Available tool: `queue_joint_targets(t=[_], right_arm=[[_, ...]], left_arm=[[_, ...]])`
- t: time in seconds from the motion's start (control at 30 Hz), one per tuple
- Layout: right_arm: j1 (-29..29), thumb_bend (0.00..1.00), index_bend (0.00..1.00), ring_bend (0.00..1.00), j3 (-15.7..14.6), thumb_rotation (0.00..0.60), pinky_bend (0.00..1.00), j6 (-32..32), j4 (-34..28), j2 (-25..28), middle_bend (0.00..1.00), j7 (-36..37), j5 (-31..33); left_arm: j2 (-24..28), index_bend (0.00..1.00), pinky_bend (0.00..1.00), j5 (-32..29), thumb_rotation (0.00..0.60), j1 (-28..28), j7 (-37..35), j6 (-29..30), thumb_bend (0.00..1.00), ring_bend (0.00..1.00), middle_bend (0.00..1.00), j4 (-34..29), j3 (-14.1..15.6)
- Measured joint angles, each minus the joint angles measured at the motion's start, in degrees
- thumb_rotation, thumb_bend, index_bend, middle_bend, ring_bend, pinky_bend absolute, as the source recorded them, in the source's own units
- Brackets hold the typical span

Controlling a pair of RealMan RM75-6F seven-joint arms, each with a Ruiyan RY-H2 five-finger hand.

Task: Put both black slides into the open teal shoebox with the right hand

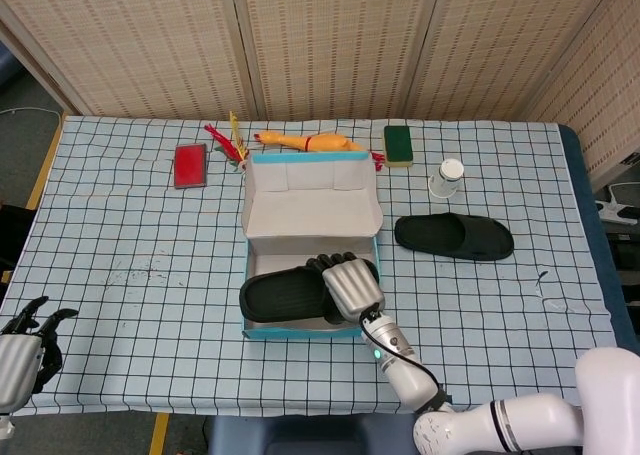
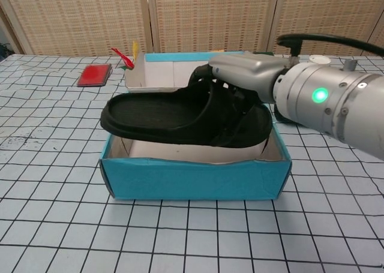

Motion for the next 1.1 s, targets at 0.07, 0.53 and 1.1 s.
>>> queue_joint_targets(t=[0.07,0.53,1.1], right_arm=[[0.76,0.12,0.56,0.43,-0.52,0.600,0.60,0.61,1.46,-1.00,0.55,-1.01,1.23],[2.83,0.12,0.56,0.43,-2.76,0.600,0.60,1.27,4.21,-2.60,0.55,-2.07,5.25],[3.92,0.12,0.22,0.18,-3.98,0.600,0.40,-5.98,10.54,-2.50,0.32,1.71,11.85]], left_arm=[[0.06,0.29,0.37,0.04,0.600,0.01,-0.19,0.10,0.64,0.13,0.12,-0.02,-0.07],[0.13,0.29,0.37,-0.44,0.600,-0.05,-0.41,-0.27,0.64,0.13,0.12,-0.07,-0.19],[0.16,0.29,0.37,-0.84,0.600,-0.14,-0.31,-0.65,0.64,0.13,0.12,-0.14,-0.29]])
